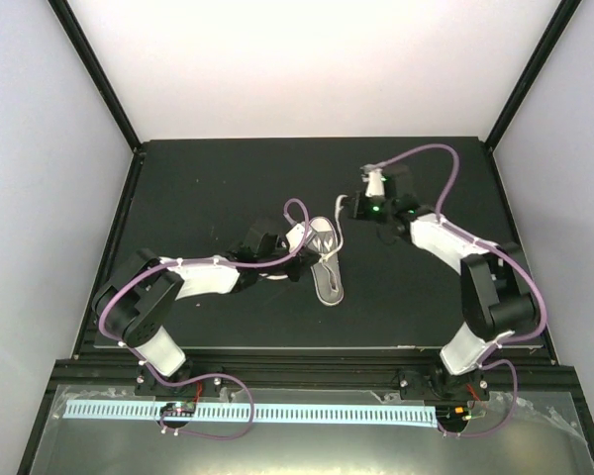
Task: Tie the shoes
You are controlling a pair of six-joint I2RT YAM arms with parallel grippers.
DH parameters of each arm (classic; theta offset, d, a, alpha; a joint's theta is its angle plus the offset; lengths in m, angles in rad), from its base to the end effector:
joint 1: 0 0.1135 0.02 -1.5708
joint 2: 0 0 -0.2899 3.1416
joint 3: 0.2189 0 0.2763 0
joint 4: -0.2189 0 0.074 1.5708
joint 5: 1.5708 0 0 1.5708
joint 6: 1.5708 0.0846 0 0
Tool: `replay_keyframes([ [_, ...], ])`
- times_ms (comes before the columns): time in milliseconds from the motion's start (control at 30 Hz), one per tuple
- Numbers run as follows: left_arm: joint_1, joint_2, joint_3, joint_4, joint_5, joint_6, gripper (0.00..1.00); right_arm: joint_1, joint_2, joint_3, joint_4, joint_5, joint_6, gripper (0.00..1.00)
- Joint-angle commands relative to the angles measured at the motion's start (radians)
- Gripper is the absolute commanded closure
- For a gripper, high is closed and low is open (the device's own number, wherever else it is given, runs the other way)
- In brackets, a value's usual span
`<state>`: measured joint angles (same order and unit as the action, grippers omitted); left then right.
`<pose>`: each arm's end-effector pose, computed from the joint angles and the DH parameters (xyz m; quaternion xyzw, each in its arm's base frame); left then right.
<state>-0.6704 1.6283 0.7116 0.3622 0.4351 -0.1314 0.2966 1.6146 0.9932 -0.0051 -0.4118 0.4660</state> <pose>0.2729 -0.2619 0.1460 0.3284 0.7943 -0.3590 0.3638 0.3819 0.1521 0.2060 -0.0189 0.8765 0.3347 0.3455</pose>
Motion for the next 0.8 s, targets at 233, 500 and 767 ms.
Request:
replay_keyframes([
  [233, -0.021, -0.054, -0.03, 0.079, -0.011, -0.035, 0.98, 0.206, 0.111, 0.089, -0.002, -0.133, 0.004, 0.46],
  [500, -0.021, -0.065, -0.048, 0.095, -0.02, -0.064, 0.98, 0.115, -0.07, -0.048, -0.017, -0.06, -0.086, 0.21],
  [767, -0.02, -0.063, -0.038, 0.077, -0.003, -0.059, 0.98, 0.107, -0.375, -0.337, 0.127, -0.023, -0.099, 0.1],
])
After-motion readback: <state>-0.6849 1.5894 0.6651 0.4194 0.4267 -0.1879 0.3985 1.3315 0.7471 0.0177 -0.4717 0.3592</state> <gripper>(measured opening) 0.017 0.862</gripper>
